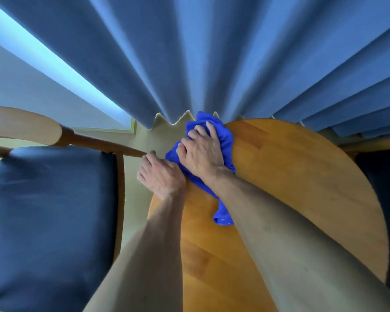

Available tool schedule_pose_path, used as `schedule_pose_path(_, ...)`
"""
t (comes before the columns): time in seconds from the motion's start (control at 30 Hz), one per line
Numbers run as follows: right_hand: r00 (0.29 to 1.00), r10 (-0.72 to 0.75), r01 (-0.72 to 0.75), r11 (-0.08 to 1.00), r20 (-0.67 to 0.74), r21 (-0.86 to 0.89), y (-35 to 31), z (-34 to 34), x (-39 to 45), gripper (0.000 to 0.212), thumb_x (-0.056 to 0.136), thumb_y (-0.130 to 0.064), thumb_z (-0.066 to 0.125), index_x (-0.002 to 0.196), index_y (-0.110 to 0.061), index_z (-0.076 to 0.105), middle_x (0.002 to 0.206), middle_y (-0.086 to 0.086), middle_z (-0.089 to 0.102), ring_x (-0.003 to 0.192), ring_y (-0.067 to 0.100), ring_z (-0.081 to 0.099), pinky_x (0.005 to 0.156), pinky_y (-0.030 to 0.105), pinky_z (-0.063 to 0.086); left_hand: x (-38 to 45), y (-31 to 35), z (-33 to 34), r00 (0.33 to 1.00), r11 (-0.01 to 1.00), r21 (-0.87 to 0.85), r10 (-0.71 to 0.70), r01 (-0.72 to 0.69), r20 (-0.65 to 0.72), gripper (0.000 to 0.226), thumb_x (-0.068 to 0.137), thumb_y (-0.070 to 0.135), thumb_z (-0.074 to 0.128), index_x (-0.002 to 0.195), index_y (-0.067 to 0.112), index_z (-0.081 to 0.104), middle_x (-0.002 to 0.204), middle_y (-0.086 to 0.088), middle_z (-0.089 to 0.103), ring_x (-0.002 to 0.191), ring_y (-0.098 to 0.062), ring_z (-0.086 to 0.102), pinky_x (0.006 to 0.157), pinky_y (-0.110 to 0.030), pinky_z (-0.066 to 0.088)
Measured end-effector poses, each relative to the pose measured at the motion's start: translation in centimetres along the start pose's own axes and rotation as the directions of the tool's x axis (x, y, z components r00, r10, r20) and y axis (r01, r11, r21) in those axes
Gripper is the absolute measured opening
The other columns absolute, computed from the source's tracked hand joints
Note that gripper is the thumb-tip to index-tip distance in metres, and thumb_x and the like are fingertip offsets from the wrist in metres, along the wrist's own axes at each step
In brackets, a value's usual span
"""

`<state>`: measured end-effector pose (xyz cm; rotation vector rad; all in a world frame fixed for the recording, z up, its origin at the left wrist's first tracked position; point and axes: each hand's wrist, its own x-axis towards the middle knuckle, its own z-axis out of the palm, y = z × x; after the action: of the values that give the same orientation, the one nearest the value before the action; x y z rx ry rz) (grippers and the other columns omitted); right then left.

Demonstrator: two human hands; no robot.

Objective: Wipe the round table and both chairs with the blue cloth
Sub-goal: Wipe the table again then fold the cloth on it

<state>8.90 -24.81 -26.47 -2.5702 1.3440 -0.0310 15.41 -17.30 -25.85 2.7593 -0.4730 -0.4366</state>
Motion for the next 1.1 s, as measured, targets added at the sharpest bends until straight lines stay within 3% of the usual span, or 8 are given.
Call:
schedule_pose_path(0.13,0.95,0.297,-0.3,0.954,-0.099,-0.016,5.3,-0.9,1.3,0.045,0.096,-0.032,0.031,0.094,-0.016,0.073,0.098,0.003,0.068,0.114,0.026,0.051,0.118,0.045,0.018,-1.2,2.7,1.8,0.992,0.994,0.01,0.104,-0.105,0.073,0.037,0.096,0.021,0.038,0.129,0.016,0.052,0.129,-0.006,0.056,0.126,-0.025,0.044,0.11,-0.041,0.024)
schedule_pose_path(0.27,0.767,0.623,-0.631,0.776,-0.155,-0.004,12.6,-2.5,1.7,0.05,0.094,-0.032,0.028,0.1,-0.011,0.072,0.106,0.009,0.068,0.118,0.029,0.048,0.116,0.05,0.019,-1.7,4.2,2.9,0.981,0.984,0.063,0.159,-0.166,0.113,0.033,0.096,0.022,0.036,0.124,0.018,0.053,0.122,-0.005,0.06,0.123,-0.024,0.047,0.111,-0.041,0.023)
schedule_pose_path(0.33,0.684,0.71,-0.718,0.696,-0.165,0.018,14.3,-2.7,1.2,0.05,0.095,-0.033,0.028,0.104,-0.01,0.071,0.111,0.011,0.066,0.124,0.03,0.046,0.116,0.052,0.017,-1.7,4.3,3.2,0.98,0.984,0.059,0.157,-0.165,0.123,0.032,0.096,0.022,0.036,0.121,0.018,0.055,0.117,-0.006,0.063,0.119,-0.025,0.05,0.11,-0.039,0.024)
schedule_pose_path(0.5,0.76,0.634,-0.639,0.769,-0.143,0.014,10.9,-2.2,1.5,0.047,0.096,-0.036,0.033,0.106,-0.01,0.071,0.112,0.011,0.065,0.128,0.031,0.044,0.117,0.054,0.016,-1.6,4.1,3.2,0.981,0.986,0.036,0.157,-0.162,0.113,0.026,0.095,0.019,0.036,0.106,0.015,0.059,0.107,-0.005,0.067,0.111,-0.026,0.054,0.104,-0.036,0.027)
schedule_pose_path(0.63,0.954,0.295,-0.298,0.953,-0.046,-0.053,5.4,-1.3,2.2,0.046,0.094,-0.036,0.032,0.094,-0.015,0.073,0.097,0.004,0.068,0.108,0.026,0.052,0.116,0.049,0.021,-1.9,4.2,3.1,0.984,0.989,0.009,0.149,-0.15,0.095,0.02,0.095,0.018,0.037,0.101,0.013,0.056,0.107,-0.007,0.066,0.111,-0.027,0.055,0.104,-0.037,0.028)
schedule_pose_path(0.7,0.988,0.157,-0.158,0.987,-0.007,-0.031,3.5,-0.7,2.2,0.043,0.094,-0.036,0.035,0.089,-0.015,0.073,0.092,0.002,0.068,0.104,0.025,0.053,0.118,0.046,0.018,-1.8,4.1,3.1,0.986,0.991,0.0,0.132,-0.133,0.103,0.018,0.095,0.018,0.036,0.099,0.011,0.053,0.106,-0.009,0.066,0.108,-0.028,0.055,0.103,-0.038,0.03)
schedule_pose_path(0.9,0.953,0.286,-0.286,0.958,-0.102,0.014,7.2,-1.0,1.4,0.043,0.097,-0.037,0.036,0.097,-0.016,0.073,0.098,0.002,0.068,0.112,0.025,0.051,0.119,0.046,0.016,-2.2,4.2,3.1,0.983,0.987,0.05,0.147,-0.153,0.11,0.027,0.1,0.022,0.031,0.108,0.012,0.055,0.115,-0.011,0.064,0.112,-0.031,0.052,0.102,-0.042,0.032)
schedule_pose_path(1.1,0.805,0.578,-0.585,0.811,-0.137,-0.017,17.9,-3.3,-1.6,0.05,0.1,-0.044,0.027,0.115,-0.016,0.065,0.115,0.008,0.064,0.122,0.03,0.046,0.117,0.052,0.016,-3.4,4.0,3.0,0.993,0.987,0.13,0.085,-0.096,0.085,0.035,0.102,0.03,0.027,0.112,0.012,0.055,0.119,-0.015,0.059,0.115,-0.034,0.05,0.103,-0.045,0.032)
